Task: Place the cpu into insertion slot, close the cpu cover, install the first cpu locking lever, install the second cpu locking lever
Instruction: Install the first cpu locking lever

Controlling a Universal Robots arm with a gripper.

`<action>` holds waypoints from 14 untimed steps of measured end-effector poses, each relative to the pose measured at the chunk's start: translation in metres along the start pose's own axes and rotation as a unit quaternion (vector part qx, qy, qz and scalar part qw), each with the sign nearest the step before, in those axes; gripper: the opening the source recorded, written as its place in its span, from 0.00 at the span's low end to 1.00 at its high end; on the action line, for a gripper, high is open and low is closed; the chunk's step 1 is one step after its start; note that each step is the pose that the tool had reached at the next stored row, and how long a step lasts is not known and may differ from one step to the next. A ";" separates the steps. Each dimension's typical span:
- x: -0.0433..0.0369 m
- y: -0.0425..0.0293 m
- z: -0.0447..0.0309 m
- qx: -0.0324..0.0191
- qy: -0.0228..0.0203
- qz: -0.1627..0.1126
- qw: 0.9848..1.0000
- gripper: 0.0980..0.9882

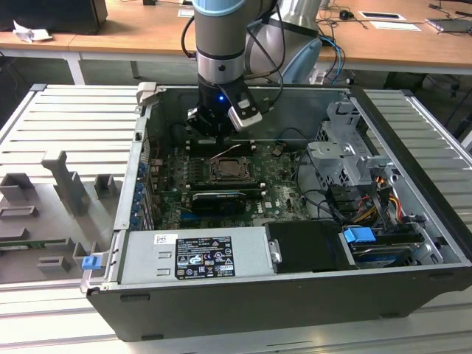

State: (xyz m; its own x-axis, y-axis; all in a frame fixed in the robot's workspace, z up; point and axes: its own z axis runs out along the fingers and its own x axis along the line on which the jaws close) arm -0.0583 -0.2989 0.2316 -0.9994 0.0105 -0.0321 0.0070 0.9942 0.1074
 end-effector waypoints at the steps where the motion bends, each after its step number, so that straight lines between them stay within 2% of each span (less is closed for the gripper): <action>1: 0.0000 0.0000 0.0002 0.000 0.000 0.000 1.000 0.01; 9: -0.0022 -0.0002 0.0027 0.000 0.000 -0.001 1.000 0.01; 11: -0.0076 0.0004 0.0039 0.000 0.000 -0.004 1.000 0.01; 14: -0.0103 0.0010 0.0051 0.000 0.001 -0.004 1.000 0.01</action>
State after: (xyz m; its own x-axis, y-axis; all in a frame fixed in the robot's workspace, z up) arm -0.0478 -0.2975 0.2270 -0.9995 0.0020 -0.0320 -0.0015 0.9942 0.1079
